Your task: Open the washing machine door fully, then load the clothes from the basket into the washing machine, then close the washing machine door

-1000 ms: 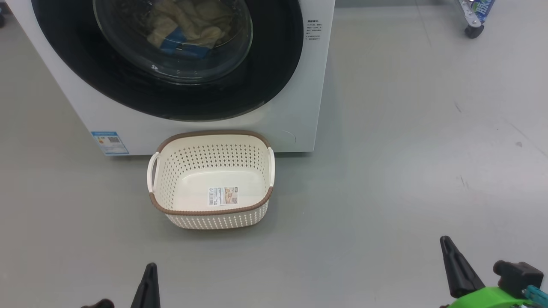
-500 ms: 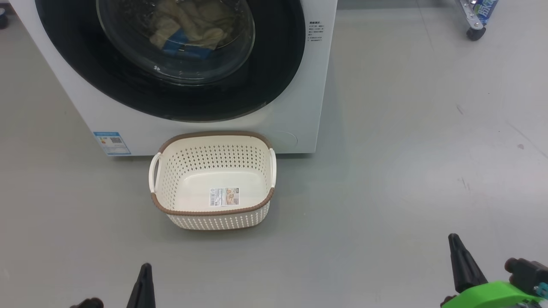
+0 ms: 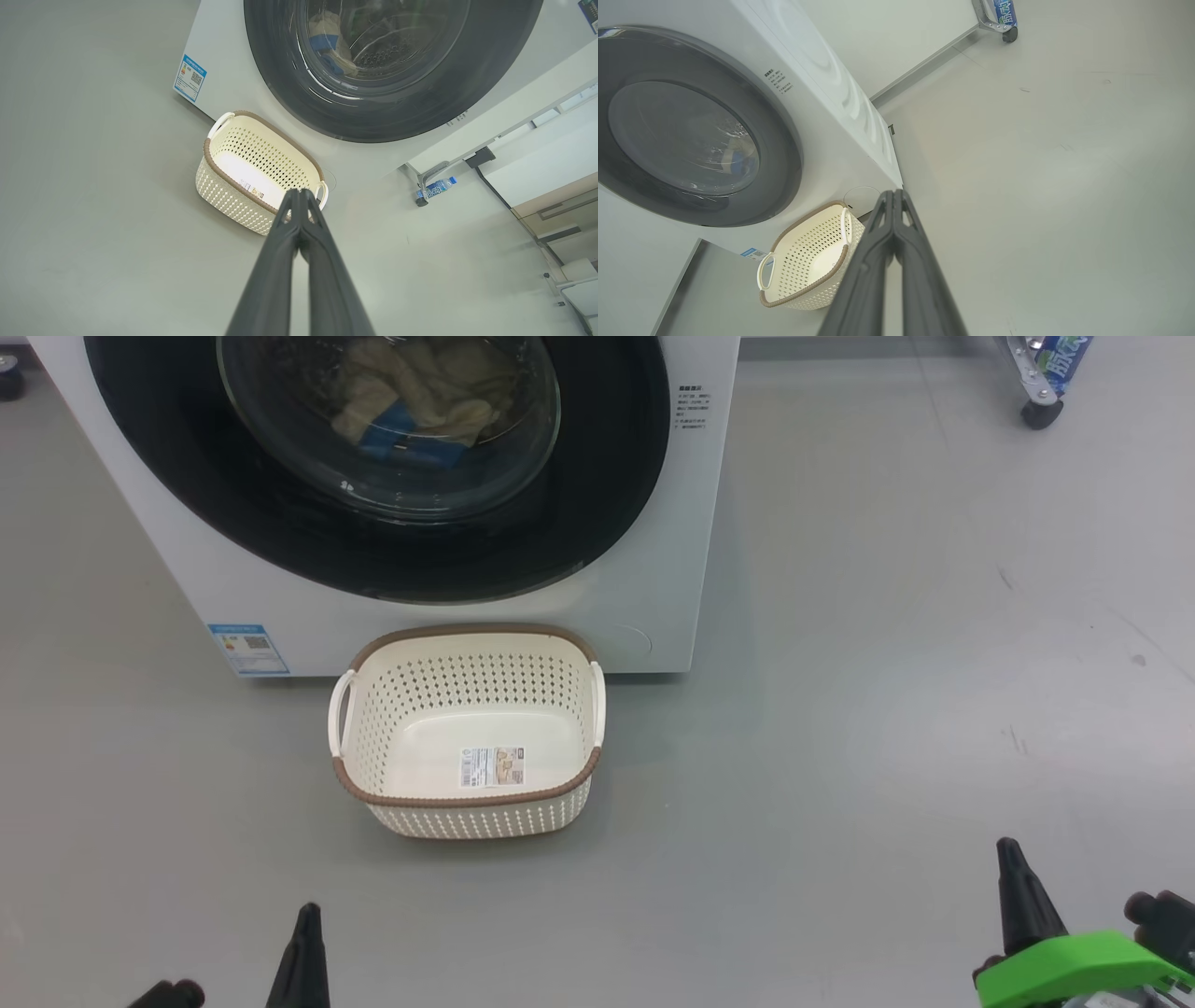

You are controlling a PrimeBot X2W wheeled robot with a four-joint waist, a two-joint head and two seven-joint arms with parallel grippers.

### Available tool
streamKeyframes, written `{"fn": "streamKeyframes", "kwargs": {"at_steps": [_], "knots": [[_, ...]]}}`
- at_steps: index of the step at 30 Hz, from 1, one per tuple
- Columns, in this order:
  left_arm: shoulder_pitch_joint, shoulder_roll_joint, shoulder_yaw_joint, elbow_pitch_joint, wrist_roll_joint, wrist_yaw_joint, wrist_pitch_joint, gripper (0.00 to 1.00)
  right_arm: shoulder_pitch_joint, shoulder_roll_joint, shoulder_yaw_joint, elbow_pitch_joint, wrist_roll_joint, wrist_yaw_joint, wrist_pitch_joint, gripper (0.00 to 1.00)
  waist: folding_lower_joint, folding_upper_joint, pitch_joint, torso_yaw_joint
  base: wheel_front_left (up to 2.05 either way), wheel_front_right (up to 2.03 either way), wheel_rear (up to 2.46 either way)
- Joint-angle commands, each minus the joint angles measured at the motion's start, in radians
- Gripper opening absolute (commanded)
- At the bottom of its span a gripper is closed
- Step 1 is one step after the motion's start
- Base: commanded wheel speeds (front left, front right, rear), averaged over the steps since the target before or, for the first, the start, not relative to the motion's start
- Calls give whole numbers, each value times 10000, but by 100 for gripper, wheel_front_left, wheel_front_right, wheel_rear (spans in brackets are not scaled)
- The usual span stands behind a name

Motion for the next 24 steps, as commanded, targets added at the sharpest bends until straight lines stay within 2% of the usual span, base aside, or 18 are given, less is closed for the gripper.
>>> {"fn": "streamKeyframes", "kwargs": {"at_steps": [1, 24], "knots": [[-462, 149, 240, -260, -275, -22, 61, 0, -523, -178, -23, -295, 329, -12, 90, 0, 0, 0, -4, 6, 0, 0, 0], [-804, 223, 584, -206, -2551, -27, 653, 0, -899, -227, -71, -289, 2884, -19, 731, 0, 0, 0, -67, 86, 0, 0, 0]]}}
